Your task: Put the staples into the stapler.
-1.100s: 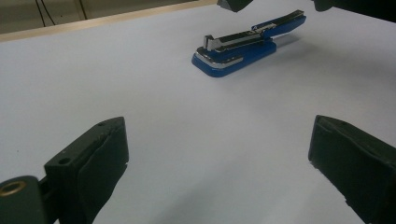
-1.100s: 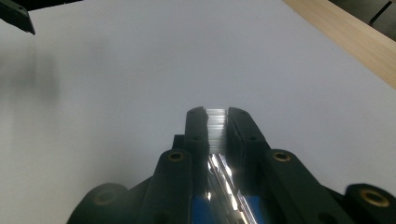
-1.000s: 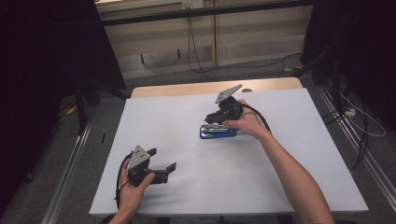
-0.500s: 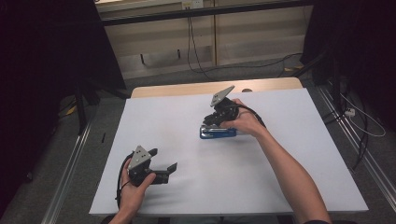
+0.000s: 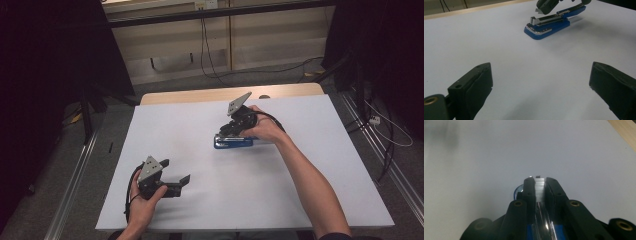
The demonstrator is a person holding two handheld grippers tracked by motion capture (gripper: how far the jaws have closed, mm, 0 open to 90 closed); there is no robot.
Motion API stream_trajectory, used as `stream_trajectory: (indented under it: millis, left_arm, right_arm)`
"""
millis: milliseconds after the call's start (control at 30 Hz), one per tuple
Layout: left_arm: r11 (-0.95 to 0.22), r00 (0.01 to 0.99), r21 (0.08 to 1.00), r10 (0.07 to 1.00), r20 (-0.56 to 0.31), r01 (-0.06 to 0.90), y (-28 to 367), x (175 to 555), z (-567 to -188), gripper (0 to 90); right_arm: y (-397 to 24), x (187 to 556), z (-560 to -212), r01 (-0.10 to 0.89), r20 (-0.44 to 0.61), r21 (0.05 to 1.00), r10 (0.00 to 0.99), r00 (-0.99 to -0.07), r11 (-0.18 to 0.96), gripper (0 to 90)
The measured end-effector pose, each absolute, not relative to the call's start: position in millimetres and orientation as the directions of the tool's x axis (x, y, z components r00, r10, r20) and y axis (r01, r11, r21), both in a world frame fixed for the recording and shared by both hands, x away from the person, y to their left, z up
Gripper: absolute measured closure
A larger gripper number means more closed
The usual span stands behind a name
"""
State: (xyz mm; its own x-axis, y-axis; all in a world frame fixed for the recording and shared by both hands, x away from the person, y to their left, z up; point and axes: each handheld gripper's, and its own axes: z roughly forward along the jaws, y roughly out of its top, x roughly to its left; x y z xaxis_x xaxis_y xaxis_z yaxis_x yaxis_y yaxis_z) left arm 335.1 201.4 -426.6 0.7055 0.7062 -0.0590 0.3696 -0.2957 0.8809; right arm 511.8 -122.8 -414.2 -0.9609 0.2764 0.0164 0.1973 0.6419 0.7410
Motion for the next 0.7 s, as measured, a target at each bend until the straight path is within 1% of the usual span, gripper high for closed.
stream_trajectory:
  millis: [167, 467, 700]
  left_arm:
    - [-0.292, 0.706, 0.882, 0.705, -0.063, 0.37, 201.9, 335.1, -426.4, 5.1]
    - [-0.294, 0.706, 0.881, 0.706, -0.061, 0.37, 201.6, 335.0, -426.6, 5.1]
    - [-0.294, 0.706, 0.881, 0.705, -0.062, 0.372, 201.5, 335.3, -426.8, 5.1]
  right_arm:
    - [-123.0, 513.5, -417.0, 0.201, 0.019, 0.742, 0.28, -0.96, 0.64, 78.9]
    - [-121.8, 514.1, -421.4, 0.187, 0.025, 0.73, 0.247, -0.969, 0.657, 79.0]
    - [-121.5, 514.8, -422.6, 0.177, 0.014, 0.719, 0.241, -0.97, 0.672, 79.0]
